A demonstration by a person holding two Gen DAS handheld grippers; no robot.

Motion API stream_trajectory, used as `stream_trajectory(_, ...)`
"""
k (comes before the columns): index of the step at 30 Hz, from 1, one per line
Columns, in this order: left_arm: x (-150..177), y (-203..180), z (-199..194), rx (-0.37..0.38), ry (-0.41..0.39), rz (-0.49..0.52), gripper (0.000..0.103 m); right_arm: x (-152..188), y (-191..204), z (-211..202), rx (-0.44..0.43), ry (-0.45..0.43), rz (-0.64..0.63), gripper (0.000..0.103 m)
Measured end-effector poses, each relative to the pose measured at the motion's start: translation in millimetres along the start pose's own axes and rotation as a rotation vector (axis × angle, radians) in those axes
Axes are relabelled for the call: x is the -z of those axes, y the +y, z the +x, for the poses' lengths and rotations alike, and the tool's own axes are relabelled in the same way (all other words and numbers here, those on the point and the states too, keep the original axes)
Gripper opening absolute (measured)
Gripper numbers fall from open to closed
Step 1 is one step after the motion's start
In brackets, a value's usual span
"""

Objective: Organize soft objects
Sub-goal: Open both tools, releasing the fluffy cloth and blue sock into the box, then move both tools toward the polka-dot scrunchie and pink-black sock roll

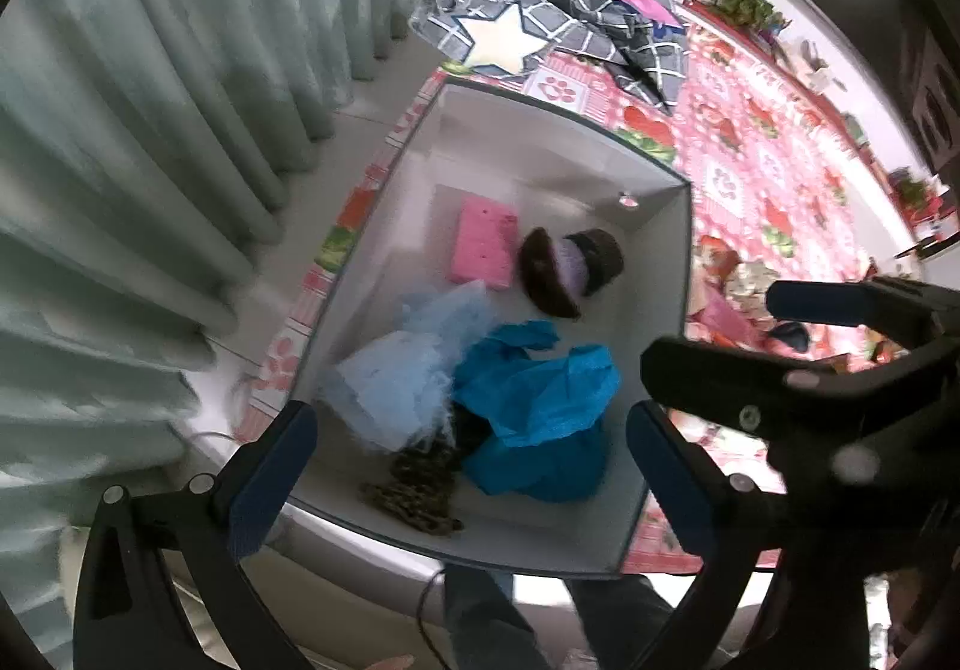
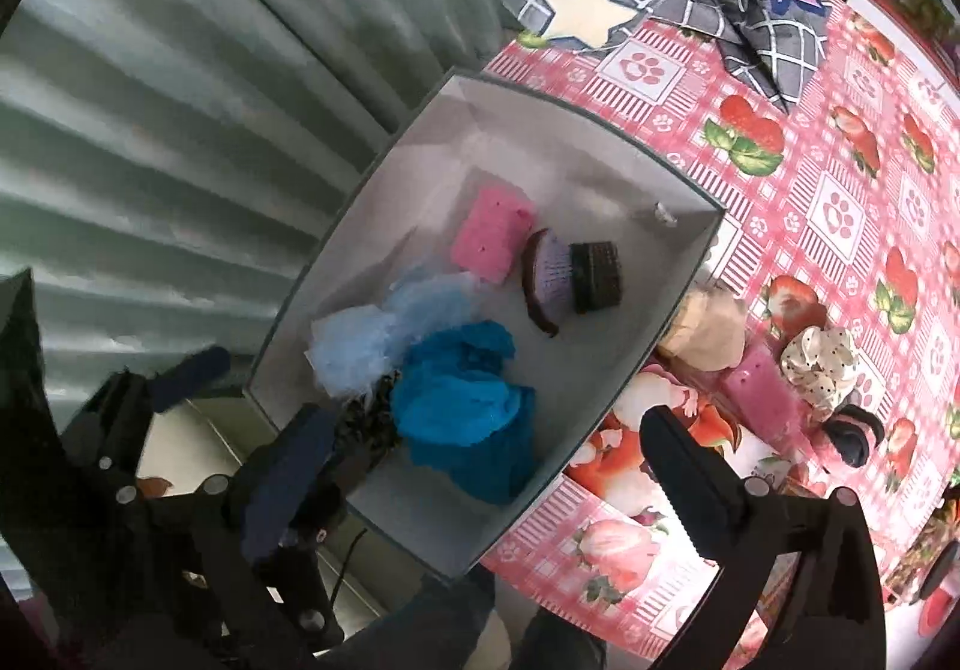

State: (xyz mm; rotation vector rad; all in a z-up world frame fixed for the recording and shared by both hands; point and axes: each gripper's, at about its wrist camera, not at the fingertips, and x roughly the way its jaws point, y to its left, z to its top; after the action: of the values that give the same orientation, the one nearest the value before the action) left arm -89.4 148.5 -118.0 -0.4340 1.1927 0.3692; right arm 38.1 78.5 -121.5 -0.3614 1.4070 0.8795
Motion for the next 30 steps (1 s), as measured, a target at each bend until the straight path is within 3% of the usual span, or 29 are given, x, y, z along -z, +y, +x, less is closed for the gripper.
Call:
stream_trajectory(10,-12,-24,-14,0.040,-0.023,0.053,0.103,3,-25,-28,-0.004,-0.034,0.075,0.103)
stream_trajectory(14,-17,-38,-16,0.093,-0.010,0.069,0.103,8,-51,-51,-0.010,-0.060,0.135,0.103)
stream_trajectory(17,-21,-48,-16,0.161,0.010,0.071,0.103,16,-84,-74,-0.029,-0.087,0.216,0.103)
stream_trajectory(20,-25,-60,-16,0.281,0.039,0.049,0.103,24,-120,-93,-0.043,-0.109,0.307,0.103)
stream_trajectory(23,-29,-72,-20,0.342,0.019,0.046,0.103,36,-163,-109,-0.045,-0.132,0.407,0.103)
stream_trajectory(30,-40,-115,-13,0.292,0.038,0.156,0.103,58,-244,-105,-0.002,-0.110,0.554,0.103)
